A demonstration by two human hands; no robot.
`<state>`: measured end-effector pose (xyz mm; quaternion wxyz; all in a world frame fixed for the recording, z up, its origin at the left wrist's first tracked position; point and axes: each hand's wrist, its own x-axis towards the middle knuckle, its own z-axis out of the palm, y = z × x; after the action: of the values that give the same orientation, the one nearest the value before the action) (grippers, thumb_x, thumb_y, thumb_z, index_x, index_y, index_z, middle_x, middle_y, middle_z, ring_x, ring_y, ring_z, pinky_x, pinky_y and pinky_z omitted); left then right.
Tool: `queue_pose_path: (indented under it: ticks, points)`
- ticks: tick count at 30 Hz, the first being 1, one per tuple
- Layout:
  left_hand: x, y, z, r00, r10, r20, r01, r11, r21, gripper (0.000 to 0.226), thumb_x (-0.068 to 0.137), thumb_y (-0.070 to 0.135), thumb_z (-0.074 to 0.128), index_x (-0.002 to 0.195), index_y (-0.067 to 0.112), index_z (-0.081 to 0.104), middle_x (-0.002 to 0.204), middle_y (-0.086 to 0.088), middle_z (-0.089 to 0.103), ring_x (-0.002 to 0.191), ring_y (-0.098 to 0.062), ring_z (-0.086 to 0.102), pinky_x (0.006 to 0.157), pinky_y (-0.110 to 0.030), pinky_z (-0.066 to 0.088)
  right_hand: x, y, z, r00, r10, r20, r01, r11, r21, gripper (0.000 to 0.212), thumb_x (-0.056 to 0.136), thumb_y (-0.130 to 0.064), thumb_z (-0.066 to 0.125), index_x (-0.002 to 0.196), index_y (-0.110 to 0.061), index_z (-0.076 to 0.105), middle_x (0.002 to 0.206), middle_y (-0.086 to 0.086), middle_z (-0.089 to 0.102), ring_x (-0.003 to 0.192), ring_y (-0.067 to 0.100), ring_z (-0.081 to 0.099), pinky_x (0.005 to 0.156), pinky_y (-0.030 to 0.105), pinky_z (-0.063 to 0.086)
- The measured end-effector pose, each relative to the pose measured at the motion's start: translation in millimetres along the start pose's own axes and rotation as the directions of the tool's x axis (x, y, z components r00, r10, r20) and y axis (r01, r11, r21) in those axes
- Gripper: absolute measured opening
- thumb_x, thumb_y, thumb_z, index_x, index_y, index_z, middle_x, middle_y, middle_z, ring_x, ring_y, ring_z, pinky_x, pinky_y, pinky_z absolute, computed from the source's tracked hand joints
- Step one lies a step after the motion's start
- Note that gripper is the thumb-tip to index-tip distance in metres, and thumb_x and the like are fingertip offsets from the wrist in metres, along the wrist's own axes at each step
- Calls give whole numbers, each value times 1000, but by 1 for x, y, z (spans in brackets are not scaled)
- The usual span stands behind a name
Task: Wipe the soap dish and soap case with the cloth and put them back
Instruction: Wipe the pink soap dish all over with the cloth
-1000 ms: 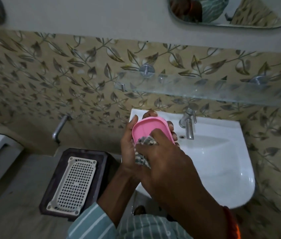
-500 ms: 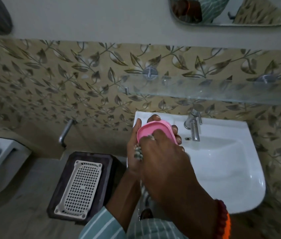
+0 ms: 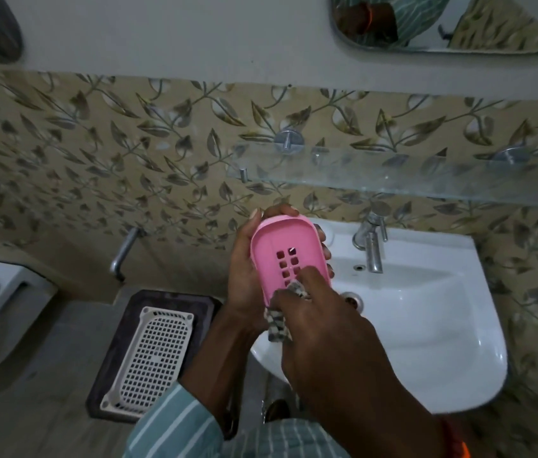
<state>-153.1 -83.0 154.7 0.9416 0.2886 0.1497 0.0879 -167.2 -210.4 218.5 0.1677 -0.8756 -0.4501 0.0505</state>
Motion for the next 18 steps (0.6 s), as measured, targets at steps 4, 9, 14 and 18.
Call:
queue_pose_path:
  ticks: [4, 9, 14, 18]
  points:
    - [4, 6, -1, 992, -13, 129, 10, 1000, 23, 47, 94, 54, 50, 111, 13, 64, 107, -19, 63, 93, -34, 62, 88, -45, 51, -7, 11, -1, 995, 75, 67, -64, 986, -152, 28, 57, -4, 80, 83, -14, 72, 111, 16, 61, 73, 30, 62, 33, 33, 50]
    - [7, 3, 0, 996, 15, 89, -15, 1000, -6, 51, 94, 52, 46, 102, 13, 76, 98, -12, 74, 89, -27, 71, 82, -40, 60, -3, 34, -11, 997, 73, 33, -61, 962, -268, 25, 60, 1, 68, 79, -14, 68, 110, 16, 57, 76, 30, 56, 40, 27, 42]
    - [5, 2, 3, 998, -2, 60, 2, 1000, 1, 49, 90, 54, 47, 106, 12, 67, 106, -20, 58, 90, -32, 61, 84, -43, 54, -11, 26, 1, 999, 41, -8, -42, 996, -73, 19, 65, -2, 72, 81, -13, 72, 111, 14, 66, 74, 29, 64, 41, 29, 48]
    - [6, -3, 0, 999, 20, 45, -20, 1000, -4, 51, 90, 55, 47, 107, 11, 67, 106, -21, 59, 90, -34, 60, 85, -45, 52, 0, 22, 11, 997, 76, -10, -76, 997, 12, 22, 79, -13, 72, 99, -22, 70, 116, 0, 62, 90, 21, 65, 66, 28, 57]
